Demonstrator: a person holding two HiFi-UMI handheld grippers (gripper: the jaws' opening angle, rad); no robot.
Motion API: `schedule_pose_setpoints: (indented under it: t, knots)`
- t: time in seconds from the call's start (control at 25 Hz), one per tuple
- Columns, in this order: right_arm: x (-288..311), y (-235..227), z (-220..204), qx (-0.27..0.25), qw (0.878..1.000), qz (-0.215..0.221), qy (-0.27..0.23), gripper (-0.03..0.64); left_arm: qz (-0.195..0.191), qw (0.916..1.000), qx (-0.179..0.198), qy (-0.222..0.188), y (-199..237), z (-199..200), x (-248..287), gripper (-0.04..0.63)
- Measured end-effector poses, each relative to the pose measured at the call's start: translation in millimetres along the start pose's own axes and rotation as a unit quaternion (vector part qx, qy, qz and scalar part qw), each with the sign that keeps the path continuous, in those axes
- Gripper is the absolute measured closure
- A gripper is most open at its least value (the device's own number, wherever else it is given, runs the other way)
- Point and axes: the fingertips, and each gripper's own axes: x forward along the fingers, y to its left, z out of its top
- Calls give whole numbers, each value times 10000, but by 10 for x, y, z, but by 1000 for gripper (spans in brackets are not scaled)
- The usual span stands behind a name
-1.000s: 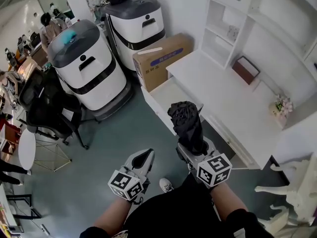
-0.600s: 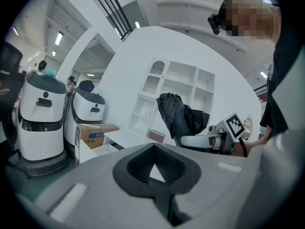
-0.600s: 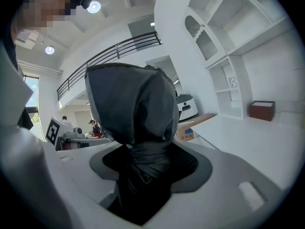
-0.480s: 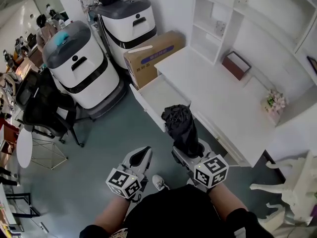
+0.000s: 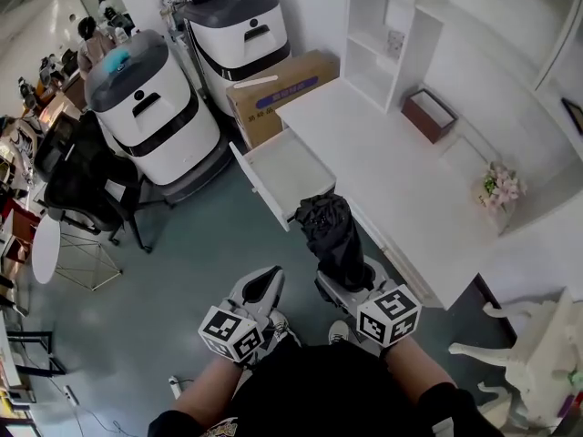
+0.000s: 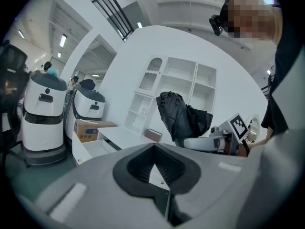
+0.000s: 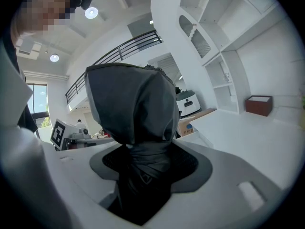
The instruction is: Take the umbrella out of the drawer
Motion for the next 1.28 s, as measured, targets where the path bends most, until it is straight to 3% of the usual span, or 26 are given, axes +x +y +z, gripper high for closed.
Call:
schedule_pose_setpoints:
  t: [0.48, 1.28]
  knots:
    - [-400, -155, -230, 9, 9991, 339, 263, 333, 208, 9996, -198, -60, -477, -323, 159, 594]
    - [-425, -60, -219, 97, 9986, 495, 144, 333, 212, 9998, -12, 50, -559, -269, 112, 594]
